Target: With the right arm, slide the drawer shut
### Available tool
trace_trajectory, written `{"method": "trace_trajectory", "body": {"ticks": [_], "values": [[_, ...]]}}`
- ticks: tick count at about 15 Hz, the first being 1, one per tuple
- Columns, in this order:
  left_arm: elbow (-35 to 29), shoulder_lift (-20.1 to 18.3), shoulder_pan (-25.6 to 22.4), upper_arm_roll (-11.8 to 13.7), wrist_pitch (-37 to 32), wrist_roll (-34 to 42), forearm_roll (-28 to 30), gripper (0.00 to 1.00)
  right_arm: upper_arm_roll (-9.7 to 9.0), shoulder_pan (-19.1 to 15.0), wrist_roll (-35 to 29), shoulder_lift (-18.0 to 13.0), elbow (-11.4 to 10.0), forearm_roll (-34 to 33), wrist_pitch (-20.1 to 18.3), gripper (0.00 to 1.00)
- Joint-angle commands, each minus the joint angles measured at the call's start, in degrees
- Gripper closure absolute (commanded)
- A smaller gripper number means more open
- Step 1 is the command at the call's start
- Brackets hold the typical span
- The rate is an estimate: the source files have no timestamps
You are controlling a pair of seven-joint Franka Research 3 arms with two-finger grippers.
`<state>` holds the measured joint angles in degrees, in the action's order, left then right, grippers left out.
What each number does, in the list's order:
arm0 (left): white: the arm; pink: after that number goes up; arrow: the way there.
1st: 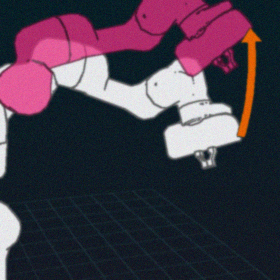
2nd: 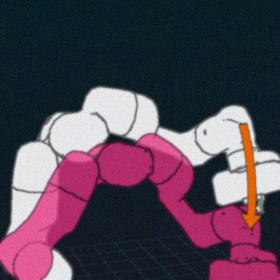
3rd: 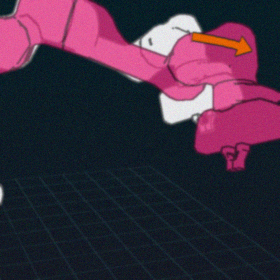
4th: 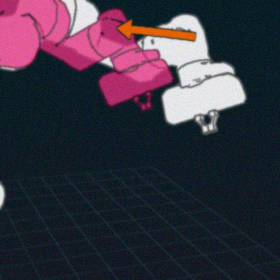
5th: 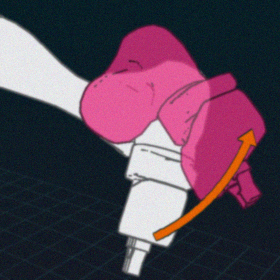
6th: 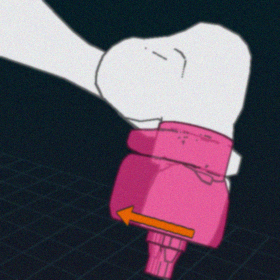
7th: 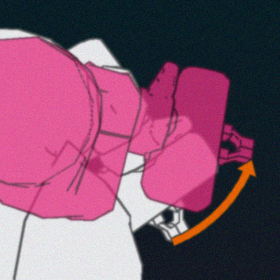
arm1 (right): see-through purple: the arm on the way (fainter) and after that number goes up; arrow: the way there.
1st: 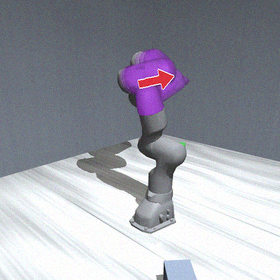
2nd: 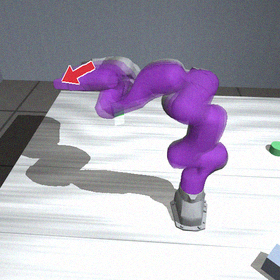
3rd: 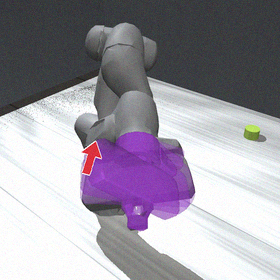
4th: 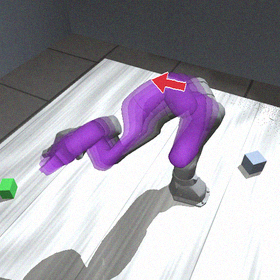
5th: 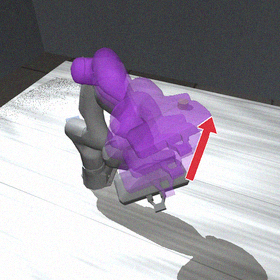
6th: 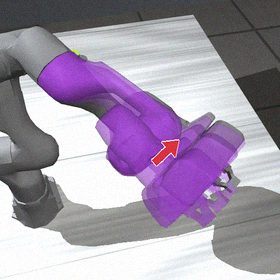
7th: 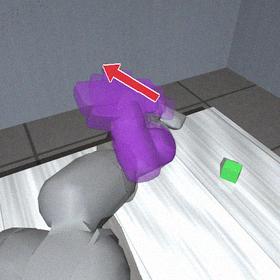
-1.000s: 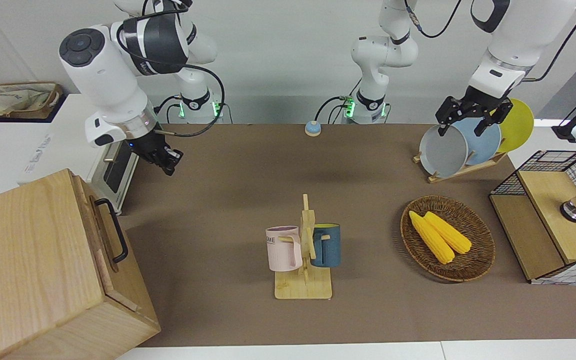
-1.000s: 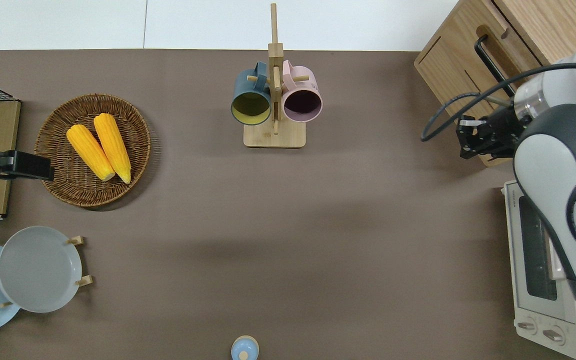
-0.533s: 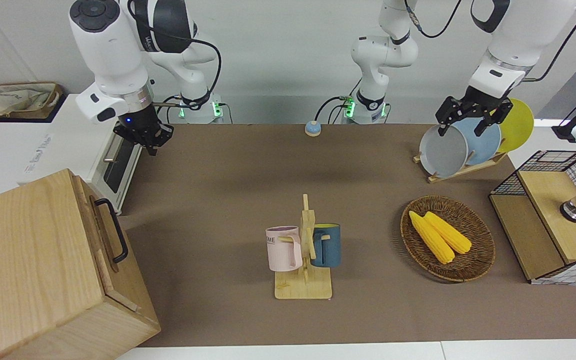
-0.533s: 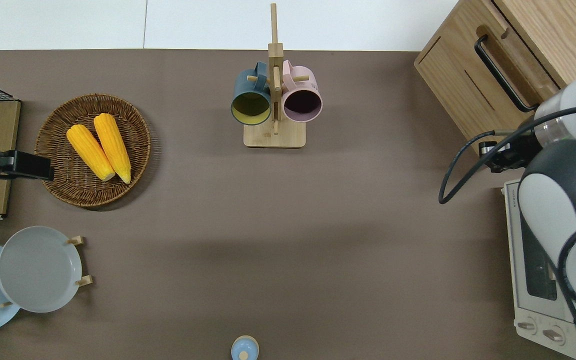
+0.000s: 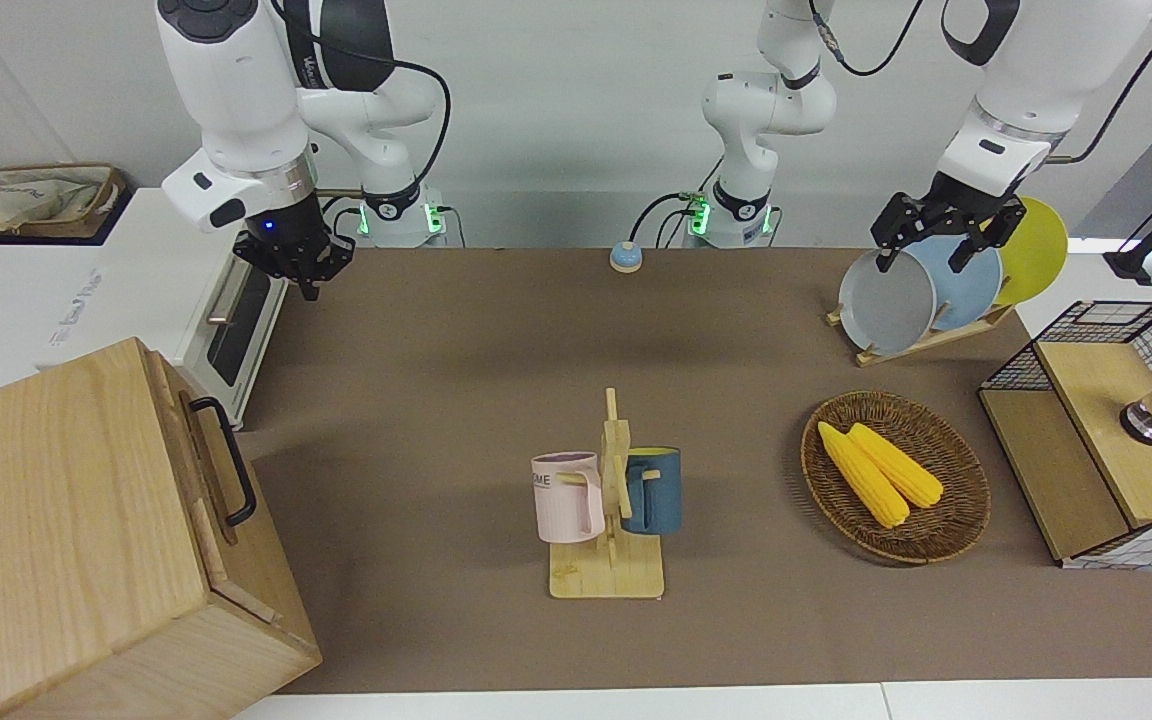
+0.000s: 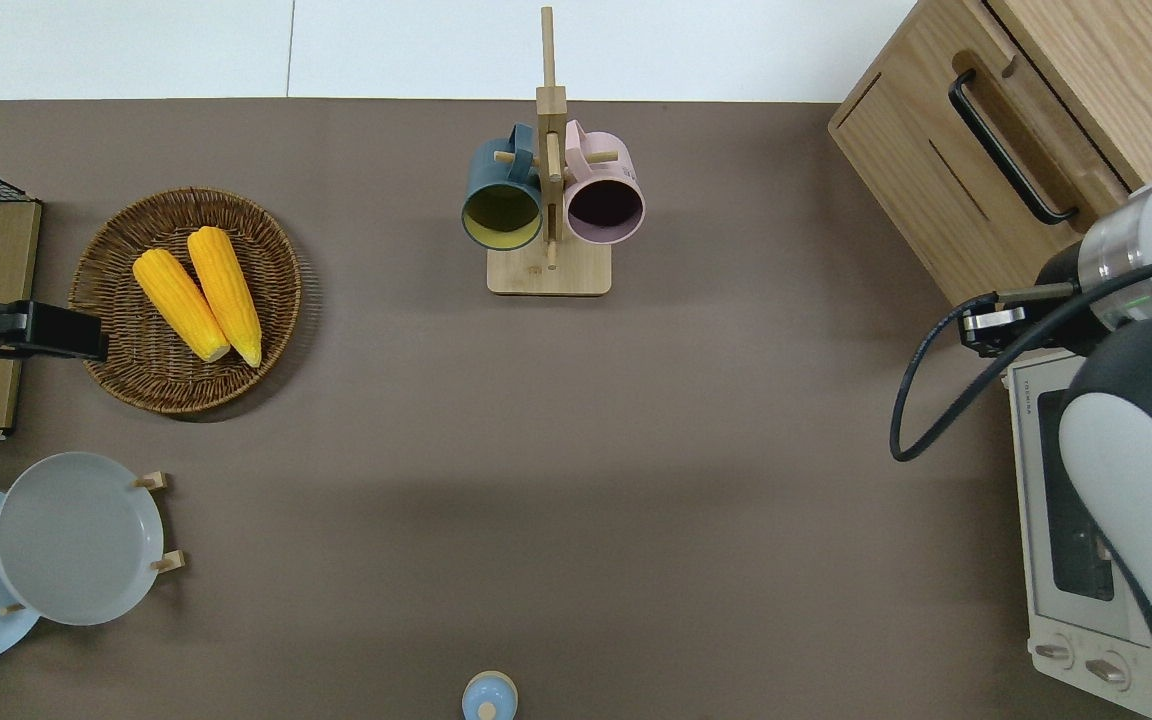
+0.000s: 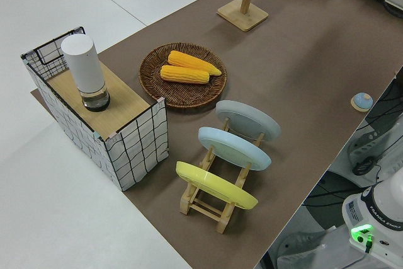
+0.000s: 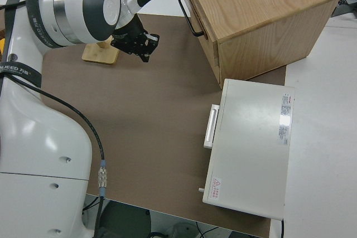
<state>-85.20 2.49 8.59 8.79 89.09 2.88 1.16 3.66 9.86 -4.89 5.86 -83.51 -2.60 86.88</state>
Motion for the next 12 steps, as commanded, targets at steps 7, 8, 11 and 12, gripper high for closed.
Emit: {"method": "trace_trajectory", "body": {"ticks": [7,8,11,12], "values": [[1.2,0.8,1.0,1.0,0.0,0.5,-0.7,0.00,0.21,-2.2,1.6,0.1,1.5,4.1,0.5,0.011],[1.2,0.8,1.0,1.0,0.0,0.5,-0.7,0.00,0.21,-2.4,1.6,0.3,1.8,4.5,0.5,0.011],[1.2,0.8,1.0,1.0,0.0,0.5,-0.6,0.00,0.12,-3.3,2.6,0.7,2.2,5.9,0.6,0.011],[1.2,0.8,1.0,1.0,0.0,0.5,-0.7,0.00,0.12,-3.4,2.9,1.1,2.9,5.9,0.6,0.011]]}}
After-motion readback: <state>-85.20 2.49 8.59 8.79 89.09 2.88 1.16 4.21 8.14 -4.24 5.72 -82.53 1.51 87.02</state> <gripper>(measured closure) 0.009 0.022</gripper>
